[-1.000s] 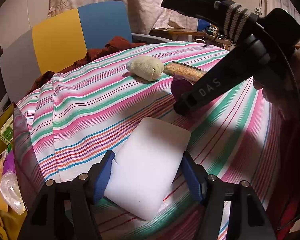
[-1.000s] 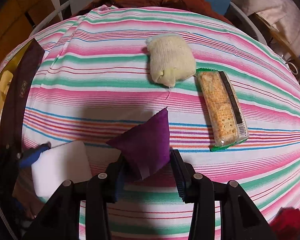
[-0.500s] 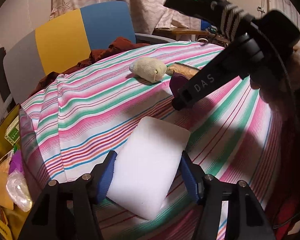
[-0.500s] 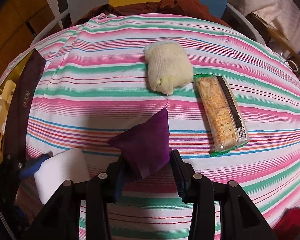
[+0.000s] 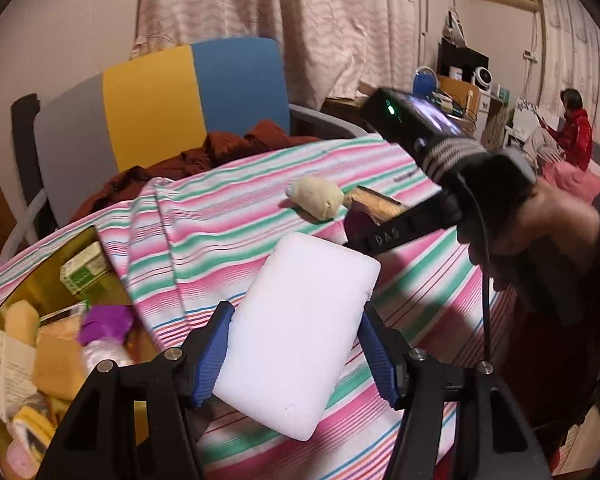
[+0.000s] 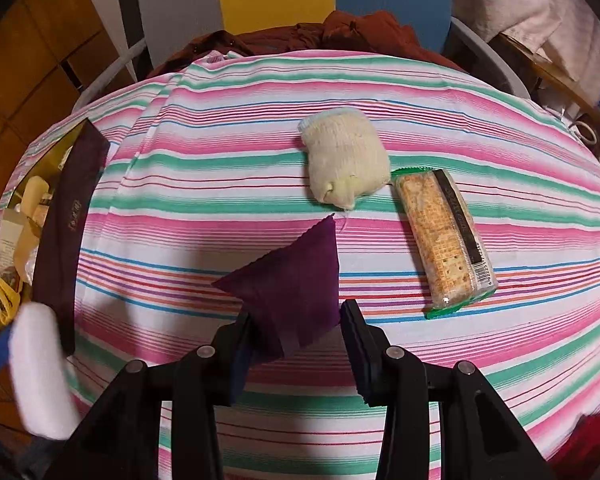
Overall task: Organize objects
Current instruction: 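Carry the foam block and purple sachet with both tools over the gold tray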
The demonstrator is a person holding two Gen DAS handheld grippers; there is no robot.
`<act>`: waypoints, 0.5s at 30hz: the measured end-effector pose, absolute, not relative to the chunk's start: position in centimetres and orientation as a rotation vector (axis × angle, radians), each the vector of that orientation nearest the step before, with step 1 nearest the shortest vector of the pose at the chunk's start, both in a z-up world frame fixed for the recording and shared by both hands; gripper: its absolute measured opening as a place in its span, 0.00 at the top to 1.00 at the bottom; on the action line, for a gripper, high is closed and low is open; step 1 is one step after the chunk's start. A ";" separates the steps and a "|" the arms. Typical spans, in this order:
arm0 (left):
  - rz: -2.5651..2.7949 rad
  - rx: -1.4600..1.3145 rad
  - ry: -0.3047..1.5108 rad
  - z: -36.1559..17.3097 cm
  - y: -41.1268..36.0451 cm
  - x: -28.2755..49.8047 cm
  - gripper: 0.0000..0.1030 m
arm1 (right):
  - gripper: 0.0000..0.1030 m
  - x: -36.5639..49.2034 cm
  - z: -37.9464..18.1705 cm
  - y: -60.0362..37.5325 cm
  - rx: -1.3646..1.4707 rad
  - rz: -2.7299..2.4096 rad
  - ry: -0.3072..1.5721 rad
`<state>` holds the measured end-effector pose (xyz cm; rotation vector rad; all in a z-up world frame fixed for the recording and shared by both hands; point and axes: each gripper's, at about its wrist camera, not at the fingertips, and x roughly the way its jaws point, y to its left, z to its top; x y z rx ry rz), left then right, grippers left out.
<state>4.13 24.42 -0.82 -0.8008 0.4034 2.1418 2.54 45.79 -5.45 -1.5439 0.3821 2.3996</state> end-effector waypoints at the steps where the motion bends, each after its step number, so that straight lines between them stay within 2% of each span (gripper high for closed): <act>1: 2.149 -0.800 0.393 -0.6 23.9 4.1 0.39 | 0.59 2.5 -5.4 45.5 -1.547 2.403 0.379; 15: 2.269 -0.835 0.227 1.3 17.0 2.4 0.39 | 0.59 1.1 -1.8 39.2 -1.533 2.564 0.289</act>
